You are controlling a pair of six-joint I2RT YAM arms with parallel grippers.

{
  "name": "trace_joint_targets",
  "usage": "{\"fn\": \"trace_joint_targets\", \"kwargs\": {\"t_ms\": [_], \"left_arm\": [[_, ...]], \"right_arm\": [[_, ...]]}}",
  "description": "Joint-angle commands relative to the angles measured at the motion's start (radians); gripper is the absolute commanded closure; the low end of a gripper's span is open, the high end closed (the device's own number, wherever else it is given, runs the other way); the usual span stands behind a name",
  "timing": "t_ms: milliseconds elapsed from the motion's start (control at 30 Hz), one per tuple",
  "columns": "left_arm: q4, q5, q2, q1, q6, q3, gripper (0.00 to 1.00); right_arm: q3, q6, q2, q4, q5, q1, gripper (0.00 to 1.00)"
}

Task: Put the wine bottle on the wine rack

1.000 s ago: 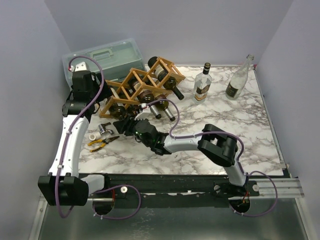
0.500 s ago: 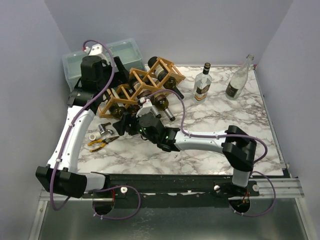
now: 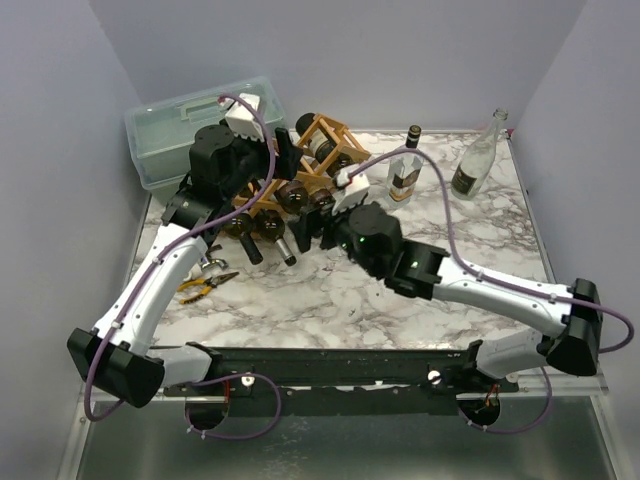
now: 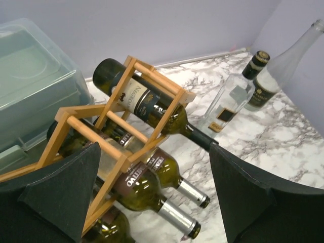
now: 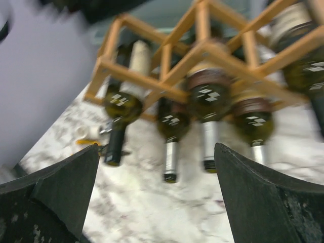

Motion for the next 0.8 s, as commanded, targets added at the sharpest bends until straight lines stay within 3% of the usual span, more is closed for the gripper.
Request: {"fn": "trace_joint_targets", "kwargs": {"t_ms": [0, 200, 400, 567, 767], "left_arm": [[0.099, 0.035, -0.096, -0.011, 0.096, -0.106, 0.11], [0.165, 0.042, -0.148, -0.05, 0.137, -0.186, 0.08], [0.178, 0.013, -0.146, -0.099, 0.17, -0.209, 0.08], [0.198, -0.008, -0.166, -0.132, 0.195, -0.232, 0.08], [0.197, -0.04, -0.189, -0.154, 0.245, -0.239, 0.07]], "right_arm": [[-0.021, -0.113, -0.103, -0.136, 0.058, -0.13, 0.02], [0.075, -0.16, -0.083, -0.243, -0.039, -0.38, 0.0], [0.359, -0.155, 0.1, -0.478, -0.144, -0.594, 0.0], [0.59, -0.153, 0.267, -0.624, -0.139, -0.712, 0.0], [0.723, -0.167, 0.374, -0.668, -0.127, -0.767, 0.02]]}}
